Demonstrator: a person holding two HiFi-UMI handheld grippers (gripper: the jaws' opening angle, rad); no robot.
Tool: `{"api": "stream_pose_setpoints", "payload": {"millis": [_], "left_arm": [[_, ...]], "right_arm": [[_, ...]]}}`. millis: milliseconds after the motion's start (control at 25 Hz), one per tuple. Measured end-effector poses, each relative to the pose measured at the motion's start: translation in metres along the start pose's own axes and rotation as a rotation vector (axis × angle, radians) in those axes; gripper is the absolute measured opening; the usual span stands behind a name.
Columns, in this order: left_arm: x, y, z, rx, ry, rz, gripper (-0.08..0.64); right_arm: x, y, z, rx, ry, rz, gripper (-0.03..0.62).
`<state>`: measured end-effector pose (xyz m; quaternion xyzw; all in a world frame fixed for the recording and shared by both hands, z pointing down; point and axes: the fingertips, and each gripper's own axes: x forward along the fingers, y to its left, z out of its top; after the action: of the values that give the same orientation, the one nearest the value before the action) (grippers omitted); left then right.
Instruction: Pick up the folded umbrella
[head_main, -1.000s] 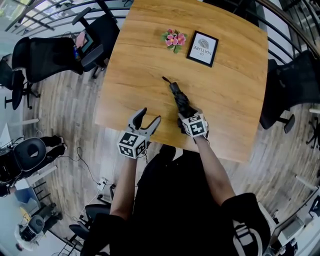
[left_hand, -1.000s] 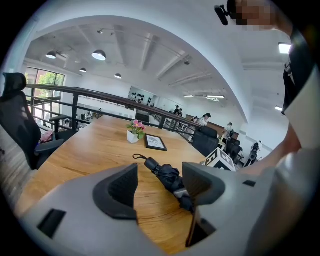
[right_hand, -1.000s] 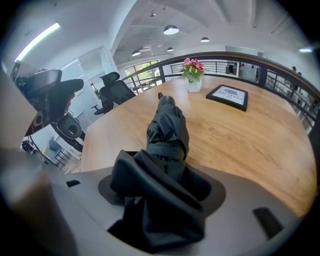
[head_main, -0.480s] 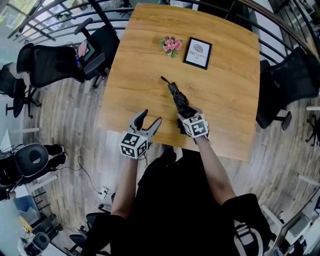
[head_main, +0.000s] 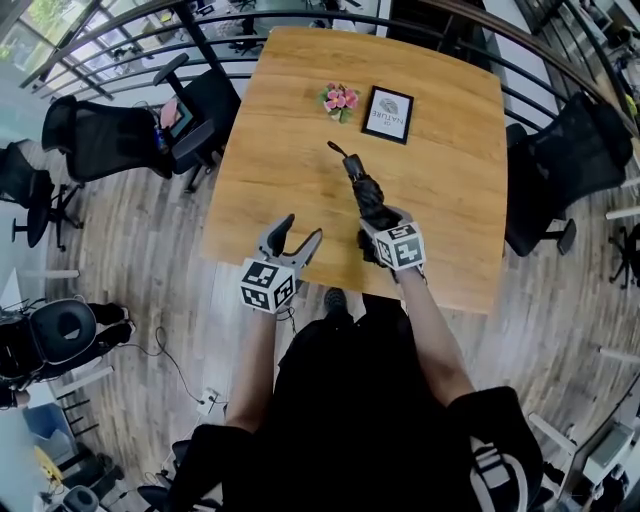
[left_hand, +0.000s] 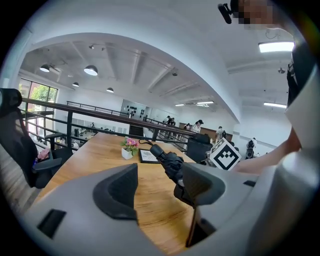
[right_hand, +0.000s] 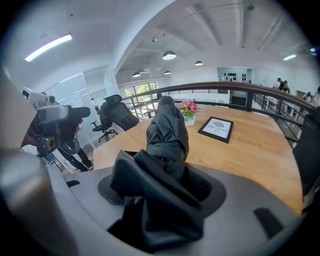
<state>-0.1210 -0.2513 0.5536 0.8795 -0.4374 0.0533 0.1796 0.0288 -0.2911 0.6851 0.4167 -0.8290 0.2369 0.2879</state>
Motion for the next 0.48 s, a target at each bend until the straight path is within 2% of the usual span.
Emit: {"api": "stream_pose_setpoints", "payload": {"millis": [480], "left_arm": [[-0.021, 0.007, 0.016, 0.022, -0.035, 0.002, 0.281]], "right_arm": [[-0.042, 0.003, 0.033, 0.002, -0.121, -0.041, 0.273]]}}
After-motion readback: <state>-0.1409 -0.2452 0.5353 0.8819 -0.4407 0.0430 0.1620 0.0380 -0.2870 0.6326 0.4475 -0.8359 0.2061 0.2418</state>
